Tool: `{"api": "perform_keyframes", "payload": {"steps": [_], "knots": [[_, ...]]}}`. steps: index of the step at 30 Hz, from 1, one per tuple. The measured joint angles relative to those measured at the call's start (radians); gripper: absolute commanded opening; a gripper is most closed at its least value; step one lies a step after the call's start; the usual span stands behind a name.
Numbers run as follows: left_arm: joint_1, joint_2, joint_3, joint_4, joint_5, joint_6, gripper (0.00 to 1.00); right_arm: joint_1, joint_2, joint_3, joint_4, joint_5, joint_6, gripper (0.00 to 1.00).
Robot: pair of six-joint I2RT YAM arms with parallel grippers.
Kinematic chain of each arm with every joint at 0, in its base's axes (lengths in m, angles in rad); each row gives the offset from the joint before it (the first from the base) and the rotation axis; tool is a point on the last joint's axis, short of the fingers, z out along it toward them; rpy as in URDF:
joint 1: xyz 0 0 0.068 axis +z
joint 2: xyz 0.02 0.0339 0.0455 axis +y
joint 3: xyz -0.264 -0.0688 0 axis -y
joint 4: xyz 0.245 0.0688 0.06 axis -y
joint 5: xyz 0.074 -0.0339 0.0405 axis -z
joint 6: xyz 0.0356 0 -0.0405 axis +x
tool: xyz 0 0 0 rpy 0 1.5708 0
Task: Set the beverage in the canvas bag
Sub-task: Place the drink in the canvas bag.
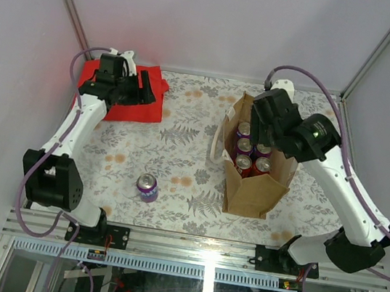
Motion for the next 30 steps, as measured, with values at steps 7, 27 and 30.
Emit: {"api": "perform_keyframes", "payload": {"steps": [7,27,30], "knots": [[0.0,0.039,0.019,0.008,0.012,-0.004,0.69,0.0,-0.051,-0.122,-0.051,-0.059,0.096,0.0],[-0.035,0.177,0.126,0.019,0.039,-0.006,0.69,0.0,-0.128,-0.386,-0.089,-0.31,0.225,0.0],[-0.041,0.183,0.128,0.019,0.045,-0.006,0.69,0.0,-0.129,-0.394,-0.086,-0.331,0.238,0.0]]}}
